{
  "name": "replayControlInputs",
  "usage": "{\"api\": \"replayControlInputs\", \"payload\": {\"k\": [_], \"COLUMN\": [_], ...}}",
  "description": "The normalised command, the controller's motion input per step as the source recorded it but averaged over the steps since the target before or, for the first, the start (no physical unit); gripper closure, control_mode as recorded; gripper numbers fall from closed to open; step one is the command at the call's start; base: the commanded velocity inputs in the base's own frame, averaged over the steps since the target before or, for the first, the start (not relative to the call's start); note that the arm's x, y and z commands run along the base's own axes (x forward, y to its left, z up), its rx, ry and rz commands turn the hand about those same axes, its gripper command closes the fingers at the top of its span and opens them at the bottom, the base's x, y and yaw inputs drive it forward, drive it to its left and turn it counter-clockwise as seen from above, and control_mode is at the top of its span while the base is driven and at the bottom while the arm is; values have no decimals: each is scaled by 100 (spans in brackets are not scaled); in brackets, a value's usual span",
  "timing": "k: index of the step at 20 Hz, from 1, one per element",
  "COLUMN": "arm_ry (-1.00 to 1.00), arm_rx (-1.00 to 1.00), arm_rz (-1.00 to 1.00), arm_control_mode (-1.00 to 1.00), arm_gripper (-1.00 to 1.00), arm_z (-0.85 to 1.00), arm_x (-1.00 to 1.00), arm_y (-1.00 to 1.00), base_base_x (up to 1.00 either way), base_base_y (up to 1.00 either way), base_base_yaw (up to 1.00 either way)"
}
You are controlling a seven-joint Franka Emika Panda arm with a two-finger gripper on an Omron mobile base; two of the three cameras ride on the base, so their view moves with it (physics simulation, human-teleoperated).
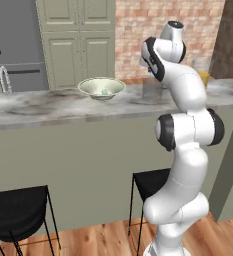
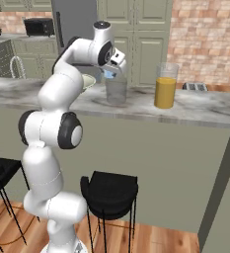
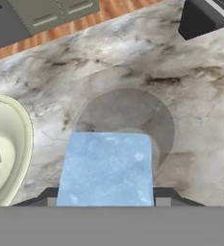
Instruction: There are two ice cubes in the ice bowl. Place both ice cubes in the glass cup.
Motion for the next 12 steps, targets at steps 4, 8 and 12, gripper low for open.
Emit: {"api": "replayControlInputs", "payload": {"k": [4,8,12], "arm_ry": [-5,6,17], "arm_rx": [0,0,-4], "arm_rz": [0,0,0], "arm_control_mode": [-100,-100,-100], "arm_gripper": [100,100,100], "arm_z": [0,3,3], "arm_x": [35,27,22], "arm_y": [-2,-1,0], "base_base_x": [0,0,0], "base_base_y": [0,0,0], "base_base_yaw": [0,0,0]}}
